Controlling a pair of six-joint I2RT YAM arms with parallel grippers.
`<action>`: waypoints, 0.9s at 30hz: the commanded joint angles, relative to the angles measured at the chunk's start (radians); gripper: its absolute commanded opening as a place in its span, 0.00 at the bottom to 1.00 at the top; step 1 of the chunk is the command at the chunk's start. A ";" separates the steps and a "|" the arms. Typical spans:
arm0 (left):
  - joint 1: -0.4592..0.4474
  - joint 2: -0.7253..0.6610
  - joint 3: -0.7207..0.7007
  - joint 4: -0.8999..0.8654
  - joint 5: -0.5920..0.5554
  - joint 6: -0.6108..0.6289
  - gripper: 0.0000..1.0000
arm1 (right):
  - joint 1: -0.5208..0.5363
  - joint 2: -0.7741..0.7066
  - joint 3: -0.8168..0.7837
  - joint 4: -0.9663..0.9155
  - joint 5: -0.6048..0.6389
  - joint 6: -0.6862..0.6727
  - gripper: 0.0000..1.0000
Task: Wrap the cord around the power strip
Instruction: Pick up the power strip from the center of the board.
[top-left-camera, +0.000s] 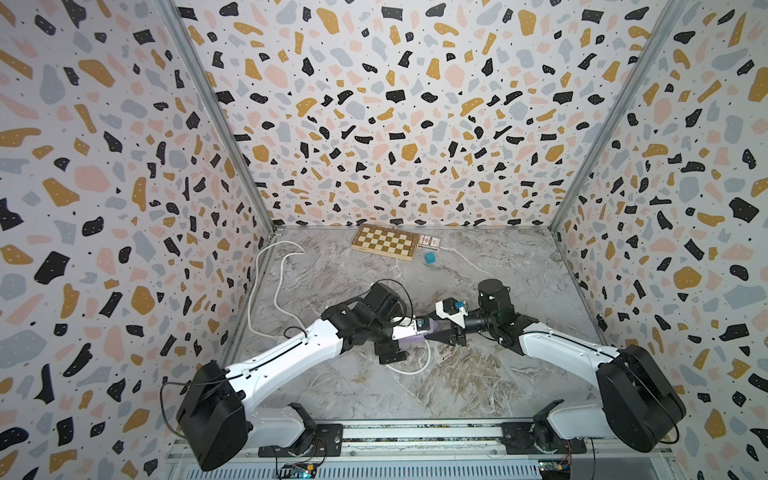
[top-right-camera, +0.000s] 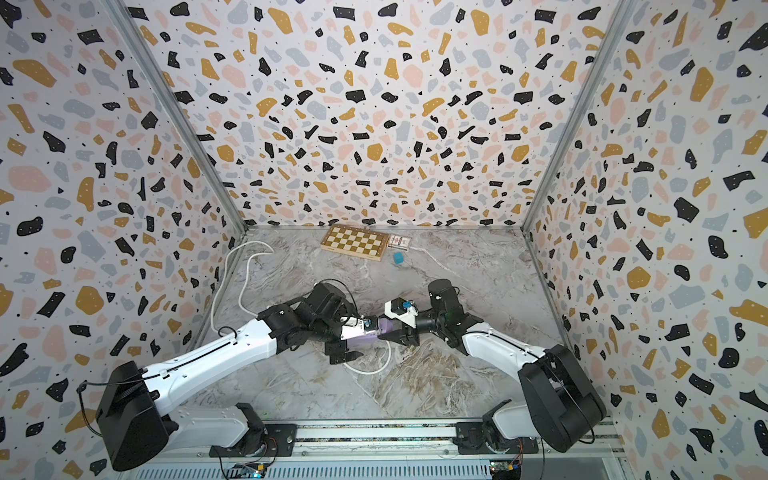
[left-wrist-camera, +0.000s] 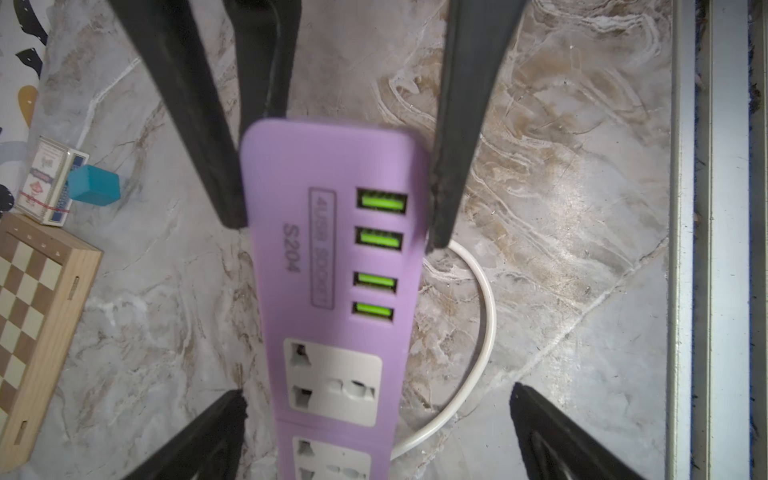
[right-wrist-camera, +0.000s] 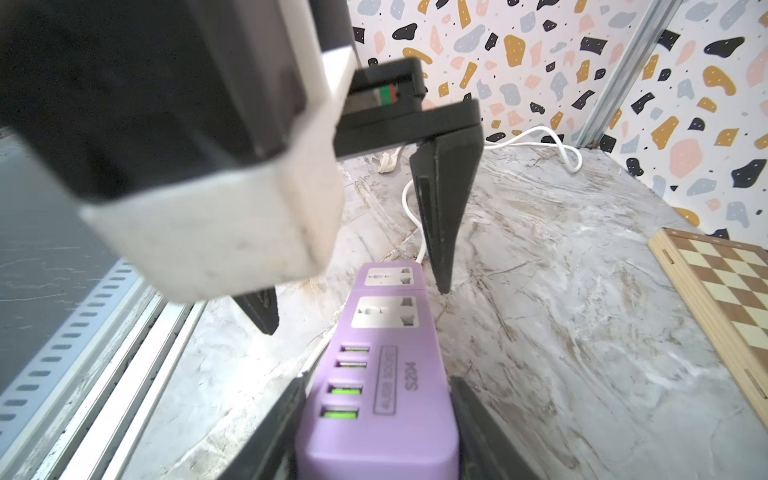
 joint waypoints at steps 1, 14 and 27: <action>0.029 -0.003 -0.073 0.140 0.029 -0.038 0.99 | -0.001 -0.026 0.019 -0.049 -0.035 -0.025 0.23; 0.105 0.055 -0.145 0.289 0.197 -0.023 0.94 | 0.013 -0.066 0.024 -0.156 -0.069 -0.079 0.24; 0.104 0.069 0.005 0.060 0.279 0.029 0.20 | 0.005 -0.086 0.019 -0.227 -0.017 -0.137 0.32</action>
